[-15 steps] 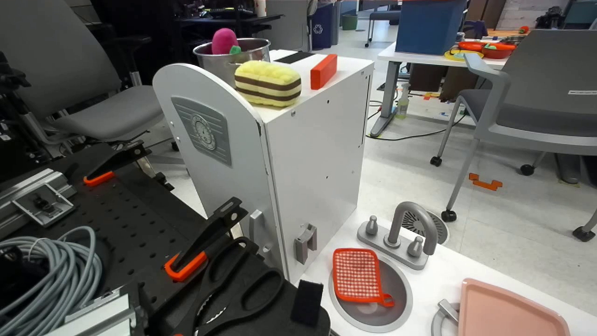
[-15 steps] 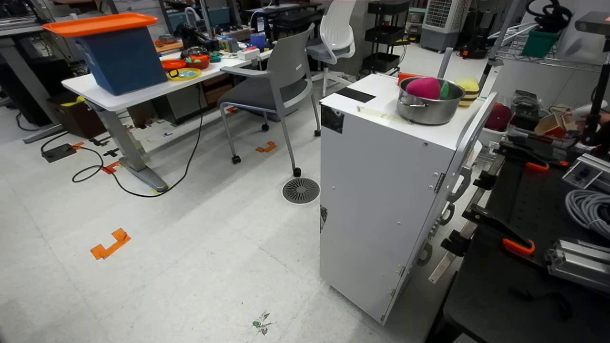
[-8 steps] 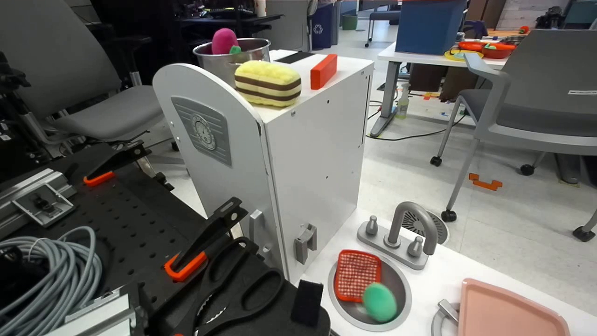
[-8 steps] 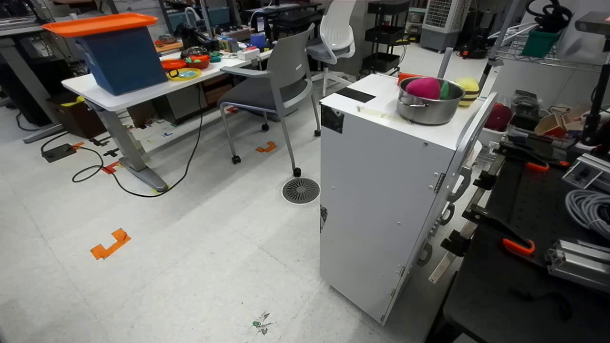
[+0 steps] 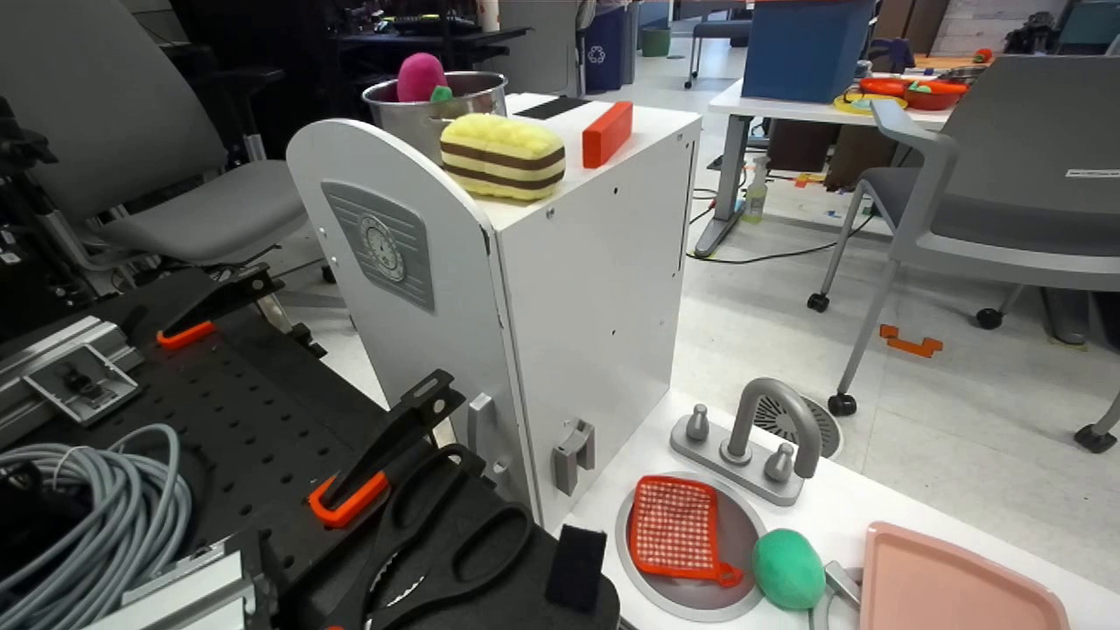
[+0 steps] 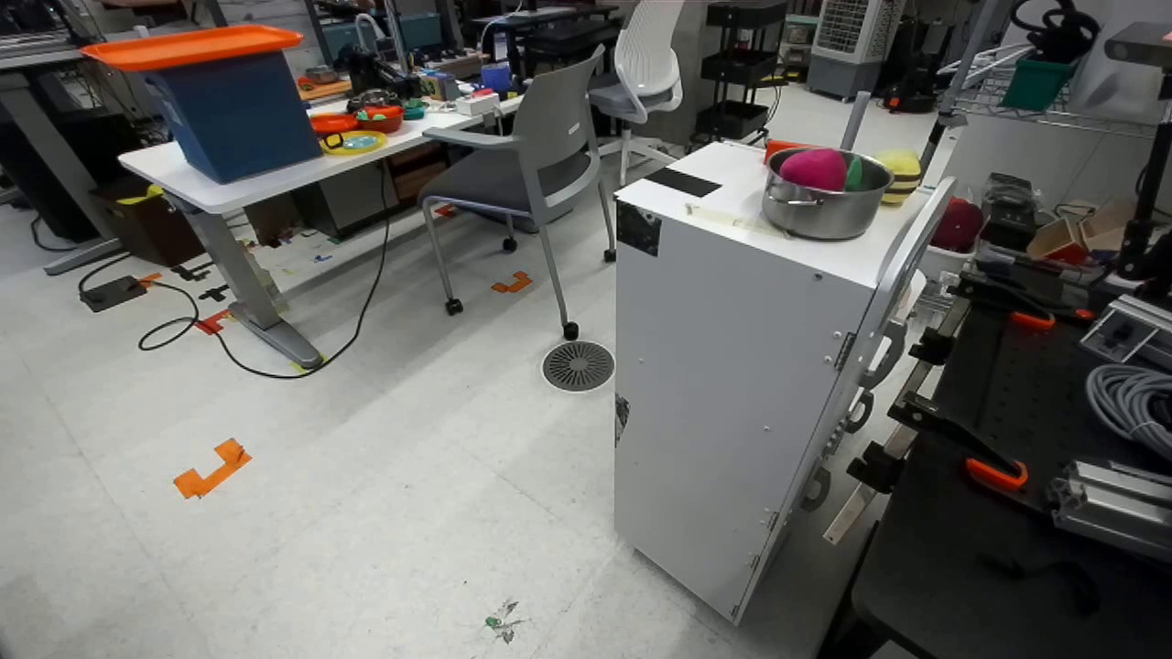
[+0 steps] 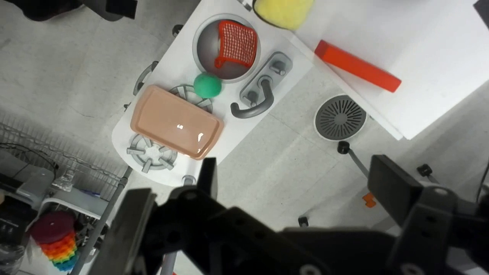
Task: Remove the green plush toy from the silver pot and put it on the sink
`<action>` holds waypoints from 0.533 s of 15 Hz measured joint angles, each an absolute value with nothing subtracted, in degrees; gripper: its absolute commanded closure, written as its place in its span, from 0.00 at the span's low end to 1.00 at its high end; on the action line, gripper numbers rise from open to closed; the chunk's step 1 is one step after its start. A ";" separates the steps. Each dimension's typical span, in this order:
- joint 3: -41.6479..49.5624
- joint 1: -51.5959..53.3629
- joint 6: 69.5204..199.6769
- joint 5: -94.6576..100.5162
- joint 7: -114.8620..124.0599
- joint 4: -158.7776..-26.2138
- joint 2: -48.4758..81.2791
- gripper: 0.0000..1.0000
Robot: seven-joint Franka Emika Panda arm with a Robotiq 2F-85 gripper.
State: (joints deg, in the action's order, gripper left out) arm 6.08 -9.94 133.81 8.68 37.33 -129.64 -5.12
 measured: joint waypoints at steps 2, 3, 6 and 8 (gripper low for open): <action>5.81 -9.31 133.81 8.68 37.11 -130.77 -5.10 0.00; 5.73 -9.05 133.83 8.58 36.80 -131.25 -5.10 0.00; 5.55 -8.11 133.93 5.61 33.21 -132.21 -5.30 0.00; 5.29 -7.05 133.93 2.35 28.95 -132.71 -6.04 0.00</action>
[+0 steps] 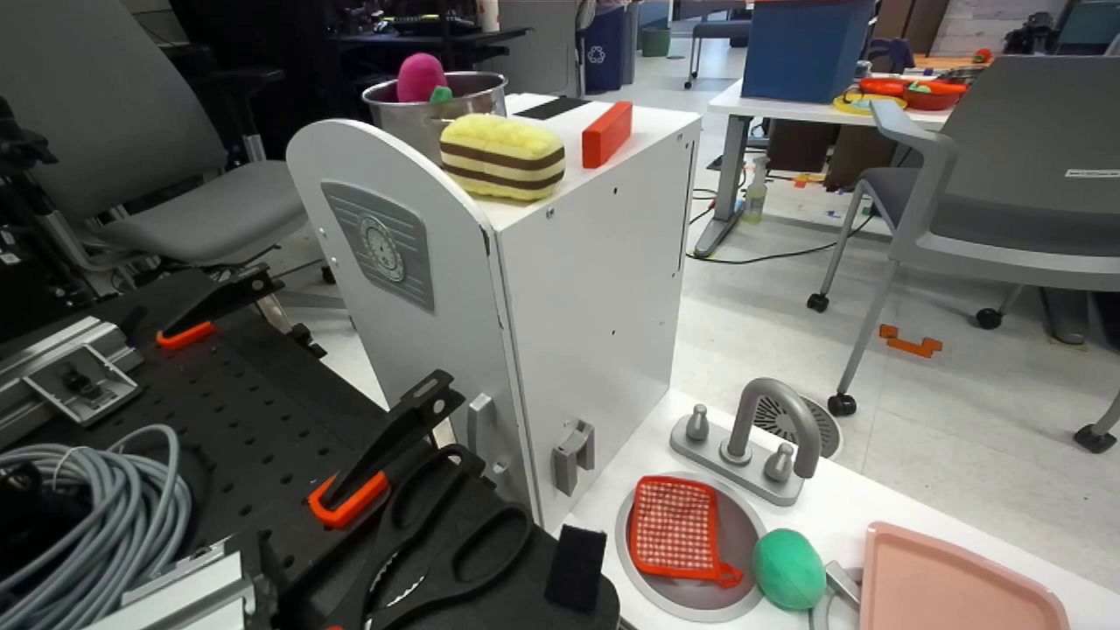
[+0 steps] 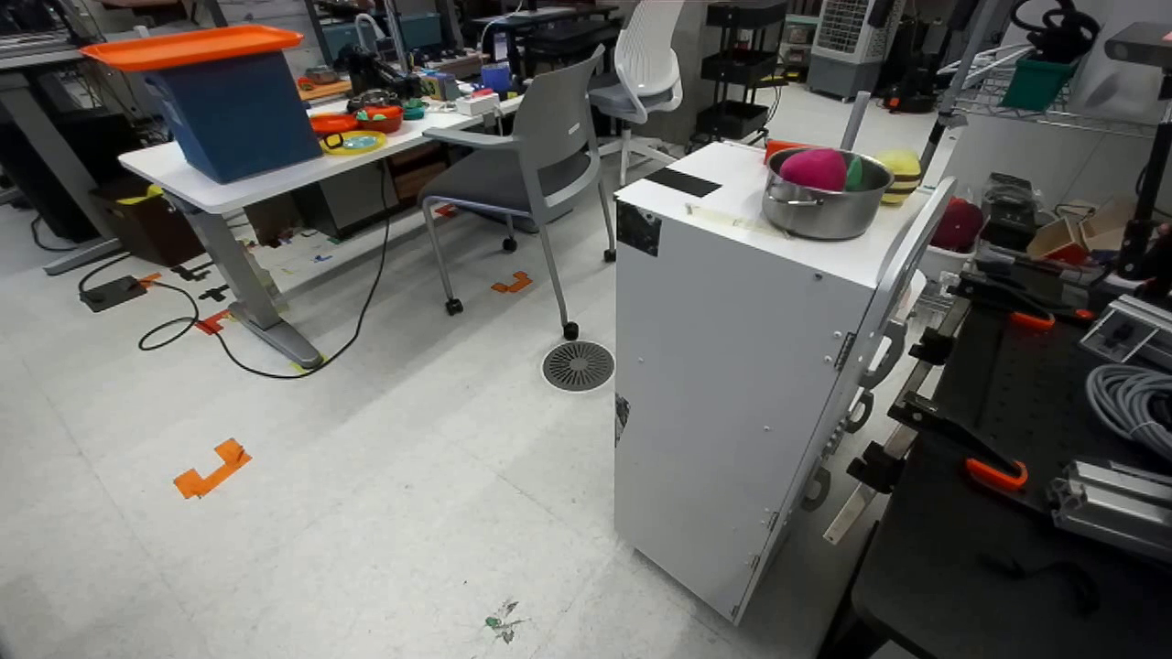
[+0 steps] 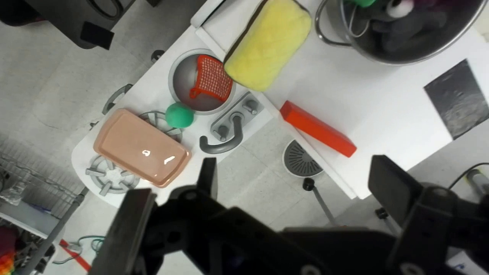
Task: Remove the green plush toy from the silver pot and put it on the sink
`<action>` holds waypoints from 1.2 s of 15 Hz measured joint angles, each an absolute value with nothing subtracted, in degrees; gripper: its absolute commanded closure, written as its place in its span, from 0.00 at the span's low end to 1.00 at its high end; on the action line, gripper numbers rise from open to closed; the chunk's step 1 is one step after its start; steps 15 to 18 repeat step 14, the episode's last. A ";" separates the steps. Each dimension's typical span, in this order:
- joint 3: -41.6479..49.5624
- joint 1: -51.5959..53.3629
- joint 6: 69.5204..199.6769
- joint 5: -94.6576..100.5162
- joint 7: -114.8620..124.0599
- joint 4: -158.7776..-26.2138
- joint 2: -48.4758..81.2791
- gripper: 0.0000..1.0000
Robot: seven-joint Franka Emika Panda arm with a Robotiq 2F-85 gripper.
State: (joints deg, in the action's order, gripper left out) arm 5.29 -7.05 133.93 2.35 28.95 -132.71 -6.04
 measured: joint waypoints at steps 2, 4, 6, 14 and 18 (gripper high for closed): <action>4.57 -5.94 133.93 0.20 25.65 -133.02 -7.51 0.00; 3.58 -4.88 133.81 -0.99 23.63 -133.42 -9.81 0.00; 2.68 -3.95 133.59 -2.13 21.88 -133.90 -12.35 0.00; 1.53 -0.96 130.31 -5.61 13.41 -136.42 -20.11 0.00; 1.53 -0.96 130.31 -5.61 13.41 -136.42 -20.11 0.00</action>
